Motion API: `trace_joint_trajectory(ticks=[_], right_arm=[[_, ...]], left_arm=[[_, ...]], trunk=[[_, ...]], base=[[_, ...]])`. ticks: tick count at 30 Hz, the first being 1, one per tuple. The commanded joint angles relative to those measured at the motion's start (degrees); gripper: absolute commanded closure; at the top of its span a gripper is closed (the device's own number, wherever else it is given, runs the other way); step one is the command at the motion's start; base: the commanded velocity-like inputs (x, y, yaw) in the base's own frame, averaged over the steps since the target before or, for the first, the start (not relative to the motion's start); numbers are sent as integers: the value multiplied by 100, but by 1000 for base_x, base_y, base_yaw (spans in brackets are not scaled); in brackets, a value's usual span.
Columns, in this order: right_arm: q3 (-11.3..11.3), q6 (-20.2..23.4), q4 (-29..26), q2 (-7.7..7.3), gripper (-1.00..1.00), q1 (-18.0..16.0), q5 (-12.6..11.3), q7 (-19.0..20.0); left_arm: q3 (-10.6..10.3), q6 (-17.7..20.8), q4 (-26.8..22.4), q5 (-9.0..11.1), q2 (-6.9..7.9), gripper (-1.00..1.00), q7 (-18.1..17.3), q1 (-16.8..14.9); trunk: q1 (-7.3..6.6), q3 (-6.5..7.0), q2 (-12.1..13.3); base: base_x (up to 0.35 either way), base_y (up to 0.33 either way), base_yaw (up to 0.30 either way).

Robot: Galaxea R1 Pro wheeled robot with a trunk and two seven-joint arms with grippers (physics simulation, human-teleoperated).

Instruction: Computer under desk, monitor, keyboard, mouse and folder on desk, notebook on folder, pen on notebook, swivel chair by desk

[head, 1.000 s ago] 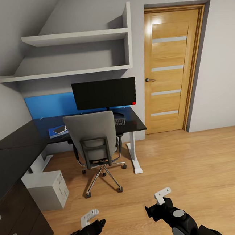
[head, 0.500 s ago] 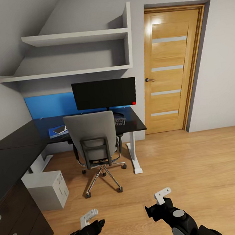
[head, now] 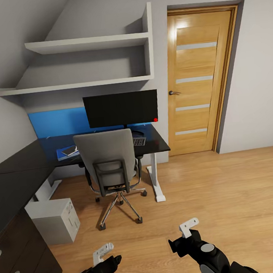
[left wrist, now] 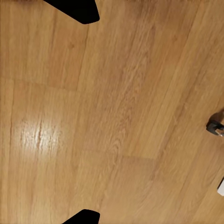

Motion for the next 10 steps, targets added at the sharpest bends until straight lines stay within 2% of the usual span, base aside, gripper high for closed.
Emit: trace_joint_trajectory(ticks=[1, 10], right_arm=[[18, 5, -9, -5, -100, -8, -56, -58], [18, 5, -4, -5, -100, -8, -56, -58]], left_arm=[[-14, 14, -10, 60, 4, -100, 53, -3], [-28, 14, -10, 60, -3, -100, 68, -3]], trunk=[[-1, -6, -3], [-1, -6, -3]], base=[[0, 0, 0], [0, 0, 0]])
